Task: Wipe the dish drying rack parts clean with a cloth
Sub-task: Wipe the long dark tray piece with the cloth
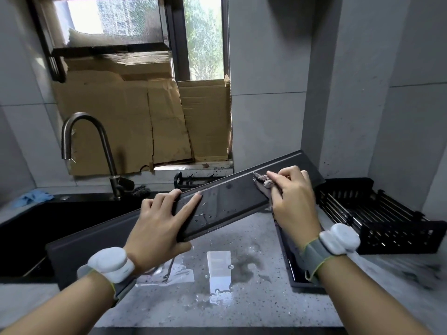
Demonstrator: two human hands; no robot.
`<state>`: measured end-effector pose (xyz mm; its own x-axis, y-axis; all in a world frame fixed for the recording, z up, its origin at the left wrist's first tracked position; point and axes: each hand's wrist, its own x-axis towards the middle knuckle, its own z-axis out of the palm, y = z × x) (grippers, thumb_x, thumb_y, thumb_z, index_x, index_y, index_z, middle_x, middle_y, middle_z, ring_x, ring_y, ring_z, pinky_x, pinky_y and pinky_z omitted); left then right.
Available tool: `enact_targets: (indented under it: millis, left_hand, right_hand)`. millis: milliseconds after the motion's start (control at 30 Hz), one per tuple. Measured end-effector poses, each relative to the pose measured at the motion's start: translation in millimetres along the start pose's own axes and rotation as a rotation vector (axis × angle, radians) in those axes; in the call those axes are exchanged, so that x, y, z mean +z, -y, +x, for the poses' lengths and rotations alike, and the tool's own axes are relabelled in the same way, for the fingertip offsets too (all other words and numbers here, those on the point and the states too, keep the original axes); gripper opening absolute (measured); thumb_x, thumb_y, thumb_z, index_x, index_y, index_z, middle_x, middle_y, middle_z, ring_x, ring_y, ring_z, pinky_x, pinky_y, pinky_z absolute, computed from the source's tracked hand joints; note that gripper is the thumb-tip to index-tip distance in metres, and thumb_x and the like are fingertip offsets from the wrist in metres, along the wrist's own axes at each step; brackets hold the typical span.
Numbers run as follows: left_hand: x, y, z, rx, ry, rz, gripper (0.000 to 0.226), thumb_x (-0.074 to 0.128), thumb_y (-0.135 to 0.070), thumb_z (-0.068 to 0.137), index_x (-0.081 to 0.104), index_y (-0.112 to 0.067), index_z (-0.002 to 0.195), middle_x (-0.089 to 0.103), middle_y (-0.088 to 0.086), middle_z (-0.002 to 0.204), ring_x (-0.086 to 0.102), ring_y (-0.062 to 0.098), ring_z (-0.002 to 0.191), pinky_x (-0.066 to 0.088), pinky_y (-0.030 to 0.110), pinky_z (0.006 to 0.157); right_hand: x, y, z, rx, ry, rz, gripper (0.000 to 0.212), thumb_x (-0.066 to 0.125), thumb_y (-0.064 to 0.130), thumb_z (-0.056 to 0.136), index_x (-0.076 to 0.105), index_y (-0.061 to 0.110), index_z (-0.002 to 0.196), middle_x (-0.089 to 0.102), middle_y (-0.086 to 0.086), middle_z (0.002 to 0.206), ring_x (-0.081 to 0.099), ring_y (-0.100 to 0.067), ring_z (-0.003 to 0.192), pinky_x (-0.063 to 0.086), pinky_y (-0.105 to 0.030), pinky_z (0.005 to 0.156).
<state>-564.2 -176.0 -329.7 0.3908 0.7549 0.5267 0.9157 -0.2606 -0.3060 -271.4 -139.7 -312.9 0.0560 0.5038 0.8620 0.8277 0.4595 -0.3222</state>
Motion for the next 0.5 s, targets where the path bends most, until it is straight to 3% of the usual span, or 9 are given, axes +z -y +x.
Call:
enact_targets:
  millis: [100,333,500]
  left_hand:
    - [-4.7,-7.2,5.4,0.026,-0.026,0.012,0.115,0.077,-0.056,0.053,0.036,-0.022,0.154,0.047,0.023,0.133,0.049,0.039,0.112,0.042,0.049,0.084]
    - [-3.5,-15.6,6.7,0.019,-0.024,0.014,0.114,0.076,-0.054,0.052,0.036,-0.023,0.154,0.048,0.022,0.132,0.050,0.040,0.111,0.042,0.048,0.083]
    - [-5.1,-8.7,-0.7,0.047,-0.031,0.035,0.113,0.076,-0.054,0.054,0.035,-0.024,0.155,0.047,0.023,0.133,0.050,0.040,0.110,0.042,0.048,0.083]
  right_hand:
    - [10.8,11.8,-6.0,-0.003,0.012,-0.032,0.031,0.066,-0.006,0.083,0.072,0.002,0.112,0.057,-0.007,0.096,0.042,-0.022,0.087,0.036,-0.026,0.077]
    - [20.3,48.4,-20.3,-0.221,0.204,0.079,0.032,0.065,-0.002,0.087,0.070,0.005,0.117,0.061,-0.001,0.096,0.046,-0.017,0.091,0.044,-0.025,0.080]
    - [6.6,38.6,5.8,0.060,0.067,0.172,0.016,0.071,0.009,0.085,0.063,0.017,0.095,0.051,0.019,0.089,0.048,-0.020,0.096,0.044,-0.038,0.083]
